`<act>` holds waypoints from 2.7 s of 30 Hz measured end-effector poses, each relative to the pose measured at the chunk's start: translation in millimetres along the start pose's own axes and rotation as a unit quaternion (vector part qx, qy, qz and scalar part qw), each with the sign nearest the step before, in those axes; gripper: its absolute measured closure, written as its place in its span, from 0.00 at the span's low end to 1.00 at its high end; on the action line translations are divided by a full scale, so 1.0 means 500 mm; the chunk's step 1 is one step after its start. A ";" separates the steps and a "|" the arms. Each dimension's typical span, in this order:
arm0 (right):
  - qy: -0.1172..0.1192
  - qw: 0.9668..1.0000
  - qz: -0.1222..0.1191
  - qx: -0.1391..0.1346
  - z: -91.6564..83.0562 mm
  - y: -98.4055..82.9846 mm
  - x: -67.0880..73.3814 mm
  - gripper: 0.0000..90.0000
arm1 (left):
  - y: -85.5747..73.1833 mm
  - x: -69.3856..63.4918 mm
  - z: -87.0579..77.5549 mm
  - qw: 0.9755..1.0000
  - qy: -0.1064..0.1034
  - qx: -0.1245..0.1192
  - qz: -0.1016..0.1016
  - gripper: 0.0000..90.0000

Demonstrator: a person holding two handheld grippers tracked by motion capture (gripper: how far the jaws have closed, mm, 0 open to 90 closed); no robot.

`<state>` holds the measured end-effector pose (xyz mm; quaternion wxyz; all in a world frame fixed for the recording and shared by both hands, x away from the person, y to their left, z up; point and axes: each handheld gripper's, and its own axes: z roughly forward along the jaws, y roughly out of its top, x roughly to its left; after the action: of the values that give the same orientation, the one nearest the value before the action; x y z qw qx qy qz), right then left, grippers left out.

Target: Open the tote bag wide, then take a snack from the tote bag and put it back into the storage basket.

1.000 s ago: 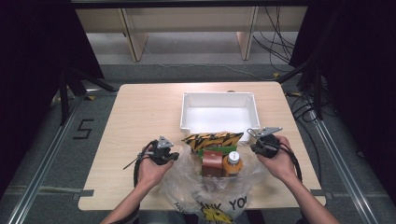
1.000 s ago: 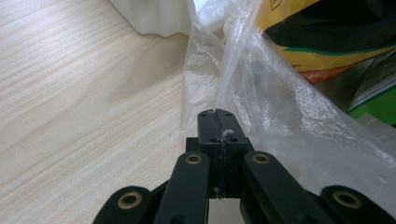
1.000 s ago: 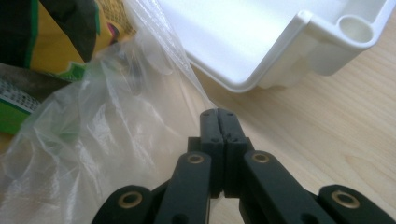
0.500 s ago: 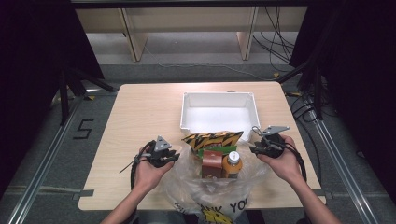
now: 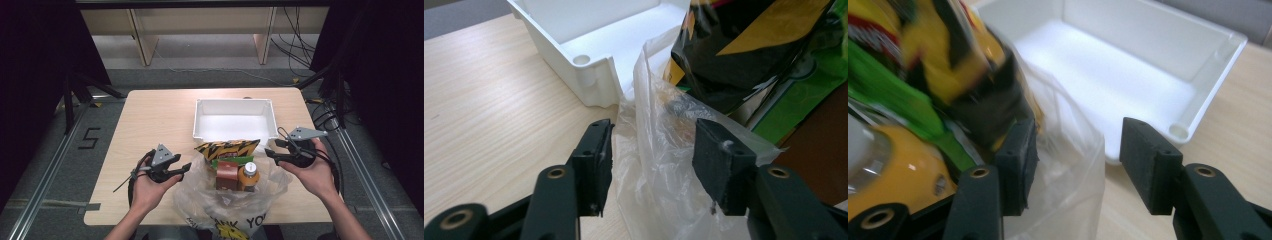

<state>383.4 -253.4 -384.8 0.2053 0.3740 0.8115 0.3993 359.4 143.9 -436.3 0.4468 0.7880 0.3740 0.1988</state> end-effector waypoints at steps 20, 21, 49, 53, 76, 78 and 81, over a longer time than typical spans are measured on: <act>0.038 0.996 -0.045 -0.064 -0.053 0.057 0.031 0.49 | -0.090 -0.007 -0.072 0.999 -0.004 -0.008 -0.046 0.44; 0.038 0.996 -0.045 -0.064 -0.053 0.057 0.031 0.49 | -0.090 -0.007 -0.072 0.999 -0.004 -0.008 -0.046 0.44; 0.067 0.992 -0.100 -0.047 -0.037 0.115 0.069 0.40 | -0.088 -0.006 -0.071 0.999 0.002 -0.014 -0.040 0.43; 0.072 0.992 -0.096 -0.048 -0.024 0.125 0.075 0.39 | -0.090 -0.008 -0.070 0.999 0.002 -0.016 -0.041 0.43; 0.105 0.986 -0.130 0.021 0.058 0.136 0.108 0.43 | -0.092 -0.009 -0.072 0.999 -0.001 -0.013 -0.044 0.43; 0.103 0.985 -0.134 0.017 0.061 0.135 0.108 0.44 | -0.092 -0.010 -0.071 0.999 -0.001 -0.014 -0.047 0.43; 0.101 0.985 -0.139 0.020 0.066 0.133 0.108 0.47 | -0.093 -0.011 -0.070 0.999 0.001 -0.013 -0.049 0.43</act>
<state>399.3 -168.6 -352.8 0.1680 0.2193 0.8800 0.3863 313.9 174.3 -457.7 0.4659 0.7628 0.4096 0.1825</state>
